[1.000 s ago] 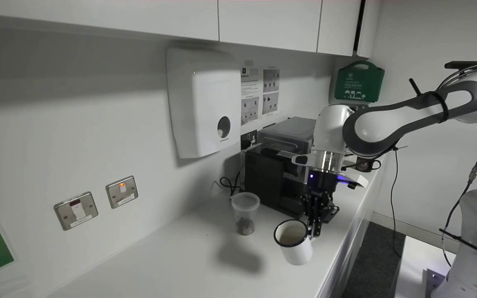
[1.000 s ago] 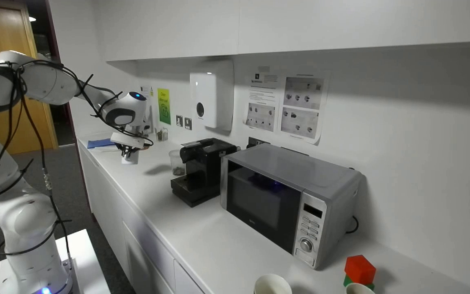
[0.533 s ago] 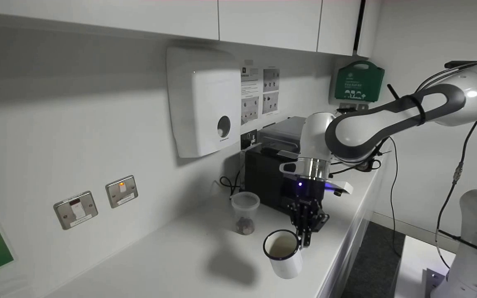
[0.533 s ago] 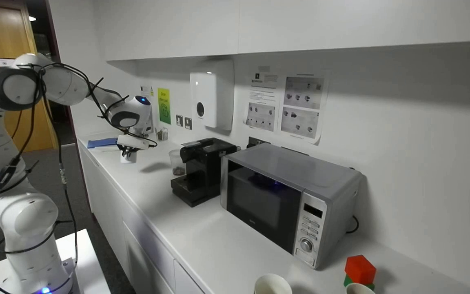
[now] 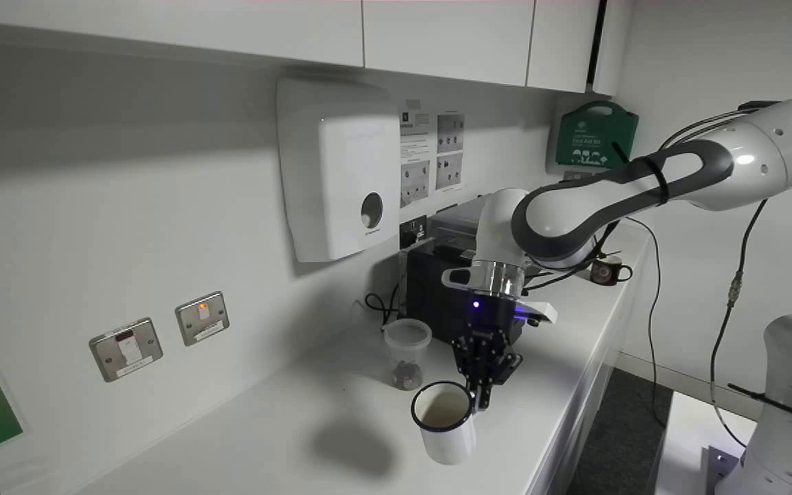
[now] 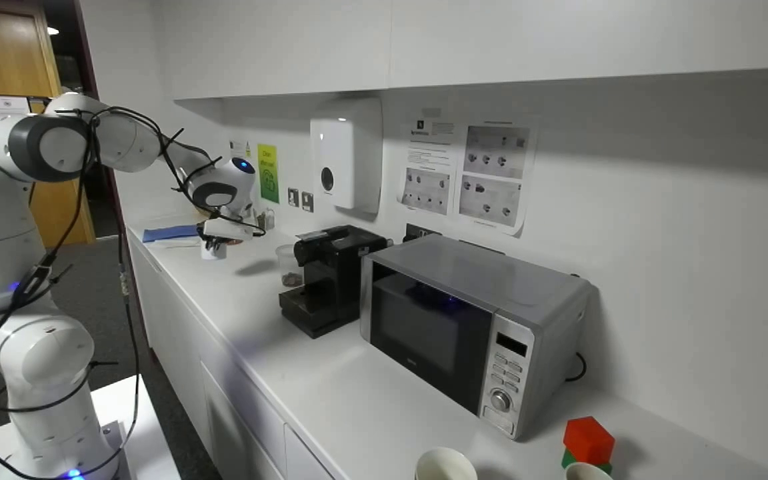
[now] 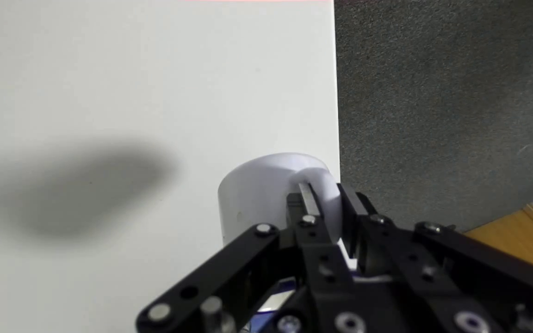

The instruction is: Take the mug from the coffee maker and put it on the counter, and pour the content from the transparent cup into the mug

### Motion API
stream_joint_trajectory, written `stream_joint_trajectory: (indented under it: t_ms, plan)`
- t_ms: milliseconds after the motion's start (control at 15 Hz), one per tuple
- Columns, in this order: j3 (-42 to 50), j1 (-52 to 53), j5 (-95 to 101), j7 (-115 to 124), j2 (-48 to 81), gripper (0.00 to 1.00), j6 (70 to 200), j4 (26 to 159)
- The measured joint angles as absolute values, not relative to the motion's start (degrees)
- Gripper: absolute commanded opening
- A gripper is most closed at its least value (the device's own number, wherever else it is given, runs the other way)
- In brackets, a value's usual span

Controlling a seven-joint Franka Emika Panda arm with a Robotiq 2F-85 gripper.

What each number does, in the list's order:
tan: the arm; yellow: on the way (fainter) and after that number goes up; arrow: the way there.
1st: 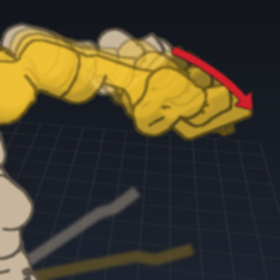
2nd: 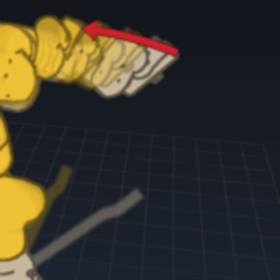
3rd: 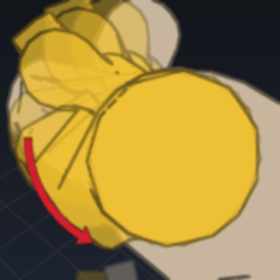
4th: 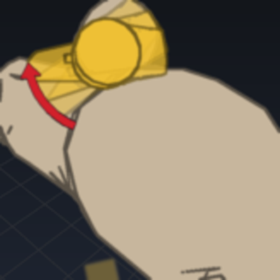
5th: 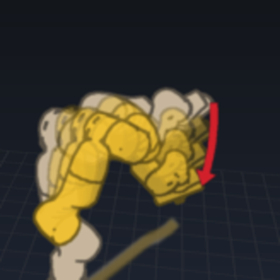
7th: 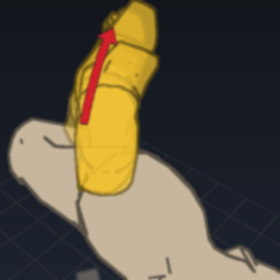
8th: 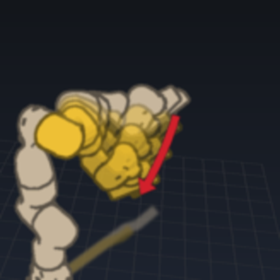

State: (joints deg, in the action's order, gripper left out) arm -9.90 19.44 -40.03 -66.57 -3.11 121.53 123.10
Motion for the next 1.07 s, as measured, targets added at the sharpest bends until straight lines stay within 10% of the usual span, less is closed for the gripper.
stream_joint_trajectory:
  t_ms: [1067]
  plan:
    - [-11.26,16.38,-43.01,-76.61,7.66,0.04,124.49,117.66]
